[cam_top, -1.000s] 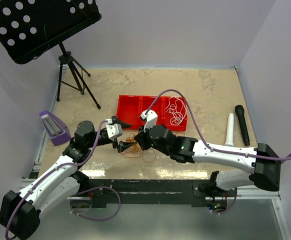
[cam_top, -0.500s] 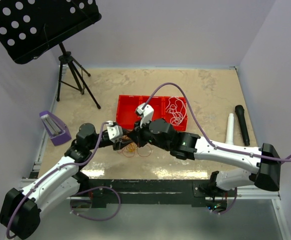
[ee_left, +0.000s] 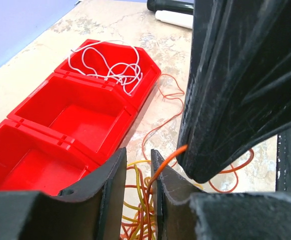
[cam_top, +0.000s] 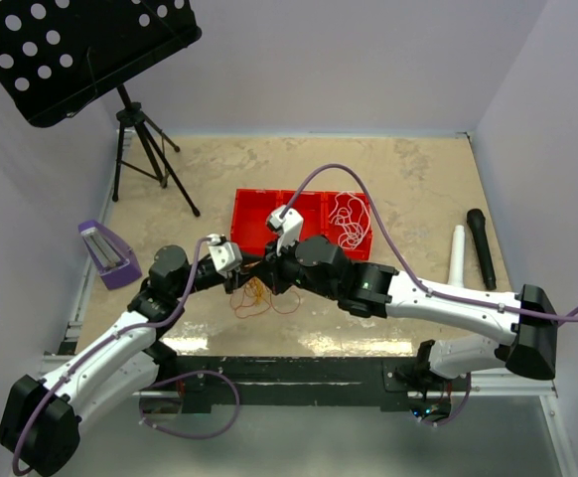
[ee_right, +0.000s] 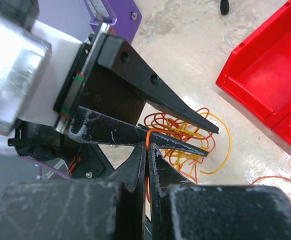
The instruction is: Untangle the cables
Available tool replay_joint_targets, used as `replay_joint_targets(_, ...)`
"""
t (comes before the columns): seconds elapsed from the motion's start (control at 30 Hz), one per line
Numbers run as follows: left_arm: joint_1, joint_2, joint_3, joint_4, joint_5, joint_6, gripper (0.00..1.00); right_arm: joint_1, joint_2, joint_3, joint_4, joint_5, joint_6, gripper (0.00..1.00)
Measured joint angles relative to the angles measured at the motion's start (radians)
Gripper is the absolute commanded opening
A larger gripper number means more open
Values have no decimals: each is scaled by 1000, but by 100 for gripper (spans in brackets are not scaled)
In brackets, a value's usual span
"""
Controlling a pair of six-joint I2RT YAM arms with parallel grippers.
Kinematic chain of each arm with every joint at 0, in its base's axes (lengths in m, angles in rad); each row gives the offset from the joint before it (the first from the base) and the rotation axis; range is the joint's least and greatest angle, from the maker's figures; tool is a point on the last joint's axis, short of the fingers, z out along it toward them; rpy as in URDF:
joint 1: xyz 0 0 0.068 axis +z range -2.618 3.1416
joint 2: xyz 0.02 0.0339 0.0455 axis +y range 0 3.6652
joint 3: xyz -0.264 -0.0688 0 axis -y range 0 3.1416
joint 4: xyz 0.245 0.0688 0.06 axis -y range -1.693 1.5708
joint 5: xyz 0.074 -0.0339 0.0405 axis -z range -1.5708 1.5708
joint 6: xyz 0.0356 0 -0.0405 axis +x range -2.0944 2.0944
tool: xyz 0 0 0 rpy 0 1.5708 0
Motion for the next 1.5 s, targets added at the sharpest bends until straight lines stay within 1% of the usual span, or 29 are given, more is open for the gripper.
replay_joint_targets(0.13,0,-6,-14,9,-9,17,27,0,-3,29,-11,8,0,0)
replay_joint_targets(0.23,0,-10,-35,7,-20,48,28,0,-16,56,-25,17,0,0)
replay_joint_targets(0.27,0,-11,-42,5,-27,60,29,0,-25,66,-31,23,0,0)
replay_joint_targets(0.57,0,-36,-50,-39,-86,145,28,0,-146,140,-69,70,5,0)
replay_joint_targets(0.97,0,-43,-82,-95,-112,263,27,0,-299,278,-183,206,0,0)
replay_joint_targets(1.1,0,-48,-82,-104,-112,283,27,0,-309,340,-208,259,-7,0)
replay_joint_targets(1.2,0,-53,-82,-105,-114,283,27,0,-315,339,-240,302,-4,0)
replay_joint_targets(1.3,0,-58,-81,-108,-116,280,26,0,-319,300,-280,347,22,0)
replay_joint_targets(1.4,0,-58,-74,-112,-116,276,25,0,-322,217,-328,378,89,0)
replay_joint_targets(1.5,0,-58,-61,-111,-116,273,25,0,-317,98,-408,403,200,0)
